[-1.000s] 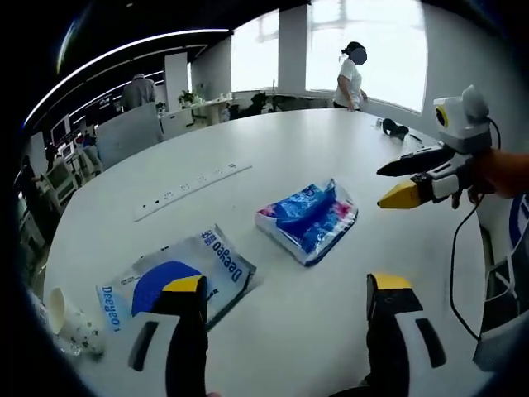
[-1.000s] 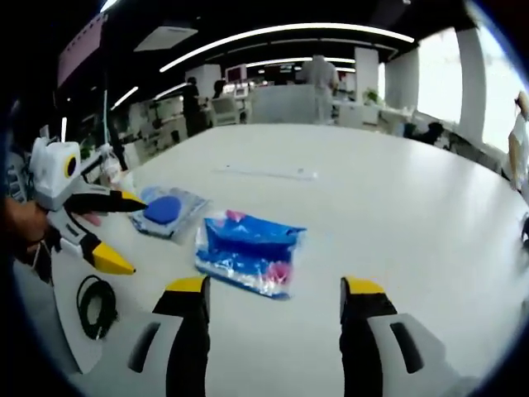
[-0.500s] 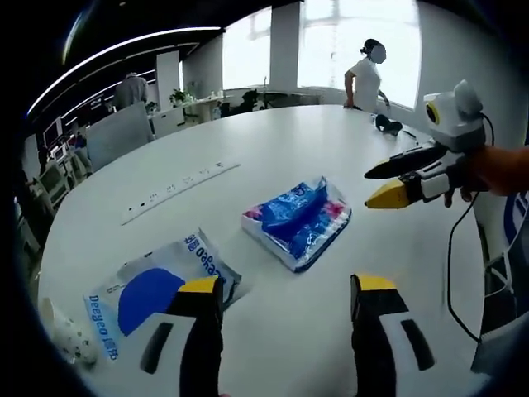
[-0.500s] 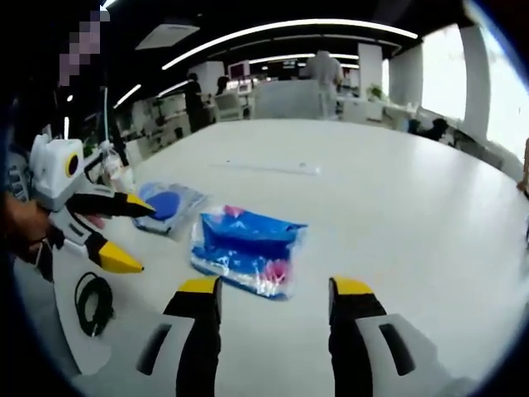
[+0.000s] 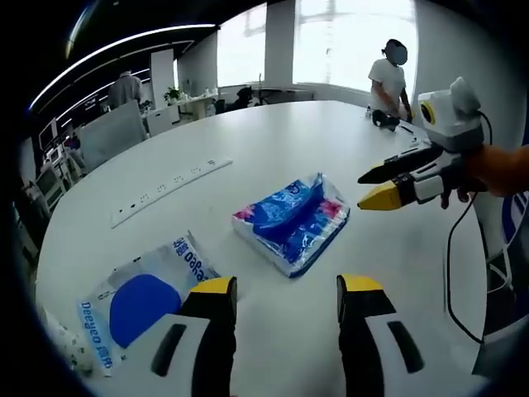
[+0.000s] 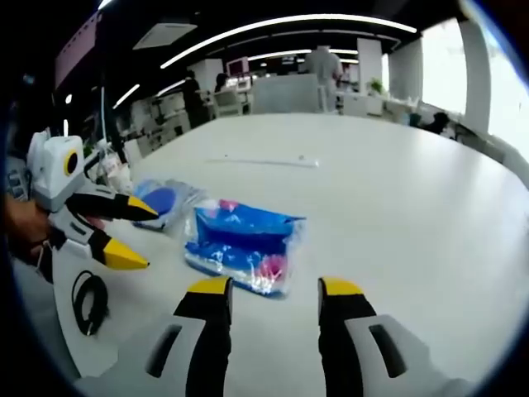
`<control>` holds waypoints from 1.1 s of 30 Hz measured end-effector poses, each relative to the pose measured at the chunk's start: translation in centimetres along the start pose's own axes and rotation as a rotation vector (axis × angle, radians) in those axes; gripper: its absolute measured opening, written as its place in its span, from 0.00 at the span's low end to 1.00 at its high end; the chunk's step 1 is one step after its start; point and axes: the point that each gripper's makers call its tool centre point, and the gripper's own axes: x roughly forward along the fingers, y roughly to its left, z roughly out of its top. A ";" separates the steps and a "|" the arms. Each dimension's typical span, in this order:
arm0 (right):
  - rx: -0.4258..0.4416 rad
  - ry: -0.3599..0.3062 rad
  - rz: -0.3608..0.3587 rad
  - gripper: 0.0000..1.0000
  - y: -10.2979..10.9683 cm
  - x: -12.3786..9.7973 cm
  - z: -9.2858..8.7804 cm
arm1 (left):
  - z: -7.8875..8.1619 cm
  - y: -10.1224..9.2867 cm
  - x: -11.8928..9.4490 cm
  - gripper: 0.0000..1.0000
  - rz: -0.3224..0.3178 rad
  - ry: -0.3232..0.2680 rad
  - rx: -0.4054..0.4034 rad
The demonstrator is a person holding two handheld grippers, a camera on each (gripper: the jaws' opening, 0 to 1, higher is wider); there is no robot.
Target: Arrange the tabletop items into an orderly group along one side of the table until the central work area is clear of visible clutter.
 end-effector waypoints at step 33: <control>0.016 0.026 0.025 0.12 -0.5 2.1 -0.7 | 0.0 -0.1 3.0 0.22 -0.017 0.041 -0.012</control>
